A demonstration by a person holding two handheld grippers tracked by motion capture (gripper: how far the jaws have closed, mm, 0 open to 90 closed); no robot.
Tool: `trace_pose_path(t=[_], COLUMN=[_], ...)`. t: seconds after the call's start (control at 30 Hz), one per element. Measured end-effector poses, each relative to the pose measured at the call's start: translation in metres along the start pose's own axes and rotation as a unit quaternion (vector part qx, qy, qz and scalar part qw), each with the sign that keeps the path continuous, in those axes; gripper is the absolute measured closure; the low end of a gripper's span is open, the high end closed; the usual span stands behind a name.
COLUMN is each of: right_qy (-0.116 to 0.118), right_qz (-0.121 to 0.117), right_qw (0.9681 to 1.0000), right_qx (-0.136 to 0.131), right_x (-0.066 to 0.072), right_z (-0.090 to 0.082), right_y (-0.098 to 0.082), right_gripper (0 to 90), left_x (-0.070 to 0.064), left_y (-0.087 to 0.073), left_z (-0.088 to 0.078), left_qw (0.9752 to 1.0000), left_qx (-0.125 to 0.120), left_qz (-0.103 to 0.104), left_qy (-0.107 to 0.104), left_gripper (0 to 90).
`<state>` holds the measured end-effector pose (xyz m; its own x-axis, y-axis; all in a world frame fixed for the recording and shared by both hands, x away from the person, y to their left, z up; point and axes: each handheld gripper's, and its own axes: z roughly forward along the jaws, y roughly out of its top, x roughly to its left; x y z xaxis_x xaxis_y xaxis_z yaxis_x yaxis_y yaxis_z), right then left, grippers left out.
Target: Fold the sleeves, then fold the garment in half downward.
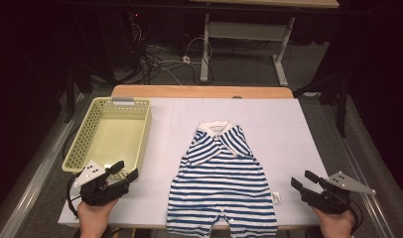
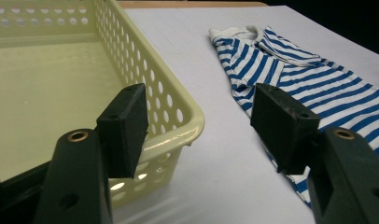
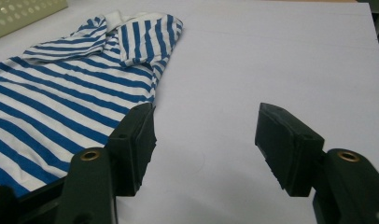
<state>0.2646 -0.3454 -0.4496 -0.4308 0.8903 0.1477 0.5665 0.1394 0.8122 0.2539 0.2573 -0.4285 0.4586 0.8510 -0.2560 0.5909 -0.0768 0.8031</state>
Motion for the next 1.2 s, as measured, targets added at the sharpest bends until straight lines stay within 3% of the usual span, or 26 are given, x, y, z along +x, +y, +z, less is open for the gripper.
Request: trace_pose_path(t=[0.6,0.87,1.2], right_qy=[0.012,0.019,0.021], right_qz=[0.005,0.001,-0.003], right_qw=[0.9999,0.9998,0.9998], right_qx=[0.007,0.002,0.000], right_x=[-0.002,-0.002,0.000], right_z=[0.004,0.001,0.003], right_y=[0.000,-0.001,0.000], right_gripper=[38.8,38.9,39.6], left_x=[-0.005,-0.021,-0.038], left_y=[0.001,0.006,0.010], left_z=[0.004,0.010,0.024], left_qw=[0.9999,0.9990,0.9971], left_qx=[0.005,0.010,0.015], left_qz=[0.009,0.041,0.057], left_qy=[-0.008,-0.012,-0.048], left_gripper=[35.8,35.8,35.9])
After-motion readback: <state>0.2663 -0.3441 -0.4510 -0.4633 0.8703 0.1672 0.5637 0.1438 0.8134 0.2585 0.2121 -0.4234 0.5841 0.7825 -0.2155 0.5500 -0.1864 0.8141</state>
